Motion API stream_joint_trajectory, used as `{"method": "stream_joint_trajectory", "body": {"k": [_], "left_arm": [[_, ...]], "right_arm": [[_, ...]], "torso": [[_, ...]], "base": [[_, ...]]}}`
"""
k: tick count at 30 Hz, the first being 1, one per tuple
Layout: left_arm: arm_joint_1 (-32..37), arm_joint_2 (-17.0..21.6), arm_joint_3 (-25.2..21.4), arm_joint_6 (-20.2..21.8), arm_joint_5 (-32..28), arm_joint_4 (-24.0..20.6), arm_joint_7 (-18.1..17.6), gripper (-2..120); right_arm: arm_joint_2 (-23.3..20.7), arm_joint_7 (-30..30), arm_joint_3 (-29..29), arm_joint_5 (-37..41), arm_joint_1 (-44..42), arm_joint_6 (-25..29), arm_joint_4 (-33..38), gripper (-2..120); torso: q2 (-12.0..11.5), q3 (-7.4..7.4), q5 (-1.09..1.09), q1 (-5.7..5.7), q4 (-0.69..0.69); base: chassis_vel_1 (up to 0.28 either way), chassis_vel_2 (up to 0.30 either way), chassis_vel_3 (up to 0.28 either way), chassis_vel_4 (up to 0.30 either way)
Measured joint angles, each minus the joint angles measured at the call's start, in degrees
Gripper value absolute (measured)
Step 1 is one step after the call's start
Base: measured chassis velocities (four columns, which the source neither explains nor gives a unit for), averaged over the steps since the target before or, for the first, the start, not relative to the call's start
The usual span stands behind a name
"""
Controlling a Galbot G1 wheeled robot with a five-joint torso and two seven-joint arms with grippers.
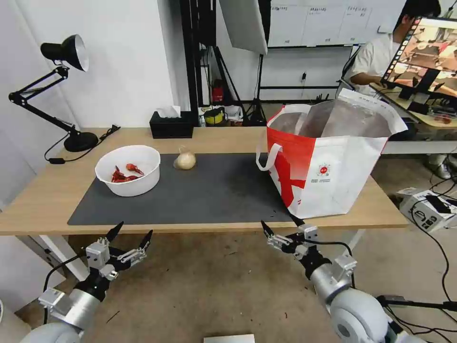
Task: Pick up the trash from the table and place it into the takeout bag.
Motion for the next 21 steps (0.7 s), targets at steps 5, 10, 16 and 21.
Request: {"method": "stream_joint_trajectory", "body": {"k": [5,10,16,21], "left_arm": [[-0.4,-0.4,0.1,0.0,0.0,0.1,0.0,100],[-0.7,-0.4,-0.2,0.0,0.0,0.7,0.0,100],[-0.8,-0.6,-0.5,-0.4,0.0,1.3,0.0,100],[-1.1,-0.6,-0.4,-0.4,0.0,1.9,0.0,100]], "right_arm": [[0.3,0.9,-10.5,3.9,15.2,-1.4,-5.5,100],[4.2,2.5,-20.0,9.3,29.6,-2.5,-12.4,100],[9.3,3.2,-25.9,12.9,40.3,-3.5,-20.0,100],[15.3,3.4,-31.6,14.0,48.6,-3.6,-28.8,100]], "torso": [[0.0,0.01,-0.02,0.0,0.02],[0.0,0.01,-0.01,0.0,0.0],[0.0,0.01,-0.02,0.01,0.01],[0.0,0.01,-0.02,0.01,0.01]], "base": [[0.0,0.0,0.0,0.0],[0.0,0.0,0.0,0.0],[0.0,0.0,0.0,0.0],[0.0,0.0,0.0,0.0]]}}
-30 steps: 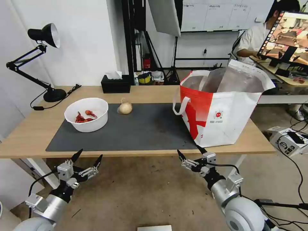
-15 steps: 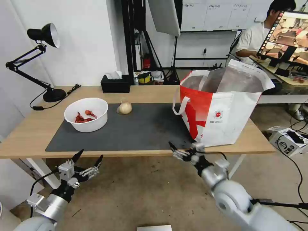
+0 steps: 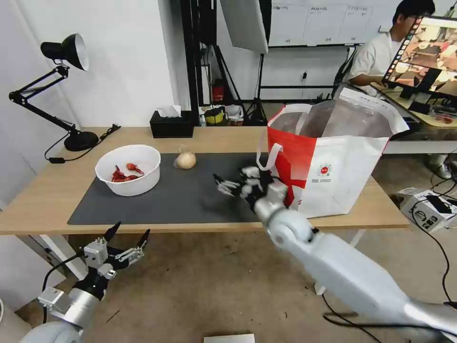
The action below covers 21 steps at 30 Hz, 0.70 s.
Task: Pick up the trash from the table and place it into the takeout bag.
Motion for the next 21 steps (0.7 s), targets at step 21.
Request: {"method": "stream_joint_trajectory", "body": {"k": [21], "left_arm": [[0.8,-0.2,-0.6,-0.5,-0.1,0.1,-0.1,100]], "right_arm": [[24.2,-5.7,-4.8,0.7,19.6,-0.1,-38.5,100]], "torso": [[0.0,-0.01,0.0,-0.01,0.0]], "base": [[0.0,0.0,0.0,0.0]]}}
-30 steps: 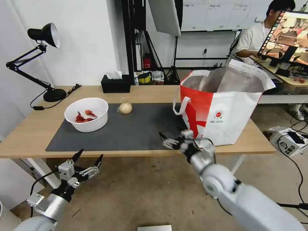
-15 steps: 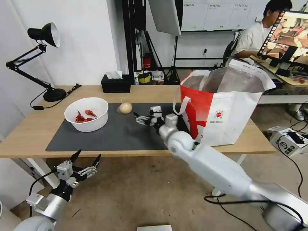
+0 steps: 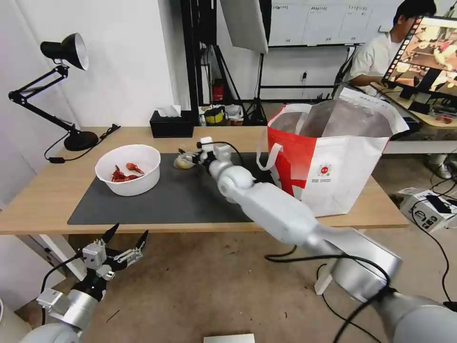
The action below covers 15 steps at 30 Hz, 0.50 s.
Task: Pick up the trash from the table and place it into the takeout bag.
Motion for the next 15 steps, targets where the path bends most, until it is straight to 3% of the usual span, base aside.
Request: {"method": "stream_joint_trajectory", "body": {"k": [7,15], "left_arm": [[-0.4,0.0,0.6,-0.1,0.0,0.1,0.0,100],[-1.2,-0.2,1.8,-0.1,0.3,0.4,0.0,100]], "right_arm": [[1.9,-1.6,-0.7,-0.3,4.0,-2.2,-6.3,100],[1.9,-9.3,-3.0,-0.2,7.2,-4.5,-11.5,100]], "torso": [[0.0,0.0,0.01,0.0,-0.02],[0.0,0.0,0.01,0.0,-0.02]], "base": [[0.0,0.0,0.0,0.0],[0.0,0.0,0.0,0.0]]}}
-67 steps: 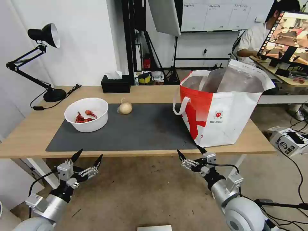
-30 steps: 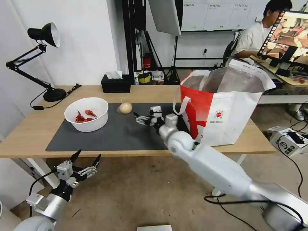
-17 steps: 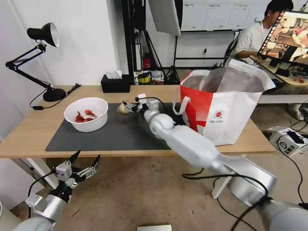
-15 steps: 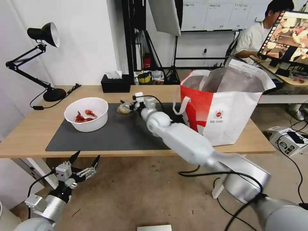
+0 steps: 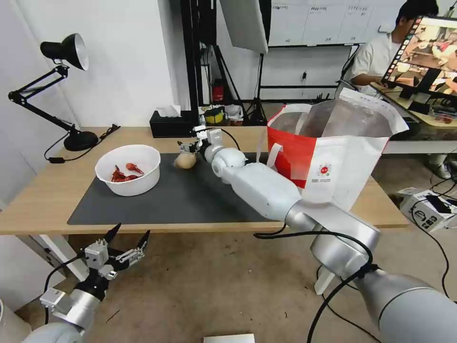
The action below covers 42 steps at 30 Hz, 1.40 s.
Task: Pick up the trash from the table and place it into the takeout bag.
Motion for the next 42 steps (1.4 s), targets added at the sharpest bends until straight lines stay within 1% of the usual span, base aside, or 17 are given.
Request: {"method": "stream_joint_trajectory", "body": {"k": [2,10,21,32,34,37,38,40,41,42], "left_arm": [[0.0,-0.4,0.3,0.0,0.3,-0.1,0.0,100],[0.6,-1.8,0.3,-0.3,1.5,-0.6,0.1,100],[2.4,-4.7,-0.3,-1.2,3.9,-1.9,0.3,100],[2.4,-5.1,-0.2,-1.4,4.3,-2.2,0.4,100],[2.4,-5.4,-0.1,-1.4,4.6,-2.3,0.4,100],[2.7,-6.2,0.0,-1.5,5.2,-2.5,0.5,100],[2.7,-6.2,0.0,-1.5,5.2,-2.5,0.5,100],[2.9,-6.7,0.0,-1.5,5.5,-2.9,0.5,100],[2.9,-6.7,0.0,-1.5,5.5,-2.9,0.5,100],[3.1,-6.9,-0.1,-1.6,5.7,-3.2,0.5,100]], "right_arm": [[0.0,-2.4,-1.0,0.0,0.3,-0.9,-1.2,100],[0.0,-5.4,-3.1,-1.1,-0.4,-1.7,-2.0,100],[-0.1,-7.2,-2.1,-3.9,-2.0,-1.4,-2.9,100],[-0.2,-8.5,-1.3,-5.7,-2.2,0.5,-3.7,100],[-0.2,-8.8,-1.0,-6.1,-2.3,0.8,-3.9,98],[-0.2,-9.7,-0.6,-6.6,-2.5,1.1,-4.3,86],[-0.2,-9.7,-0.6,-6.6,-2.5,1.1,-4.3,86],[-0.2,-10.3,-0.4,-6.8,-2.7,1.2,-4.7,75],[-0.2,-10.3,-0.4,-6.8,-2.7,1.2,-4.7,75],[-0.2,-10.7,-0.3,-7.0,-3.0,1.4,-4.7,69]], "torso": [[0.0,0.0,0.0,0.0,0.0],[0.0,0.0,0.01,-0.01,0.02],[0.0,0.0,0.01,0.0,0.02],[0.0,0.0,0.01,0.0,0.01],[0.0,0.0,0.01,0.0,0.01],[0.0,0.0,0.01,0.0,0.02],[0.0,0.0,0.01,0.0,0.02],[0.0,0.0,0.01,-0.01,0.01],[0.0,0.0,0.01,-0.01,0.01],[0.0,0.0,0.01,0.0,0.01]], "base": [[0.0,0.0,0.0,0.0],[0.0,0.0,0.0,0.0],[0.0,0.0,0.0,0.0],[0.0,0.0,0.0,0.0],[0.0,0.0,0.0,0.0],[0.0,0.0,0.0,0.0],[0.0,0.0,0.0,0.0],[0.0,0.0,0.0,0.0],[0.0,0.0,0.0,0.0],[0.0,0.0,0.0,0.0]]}}
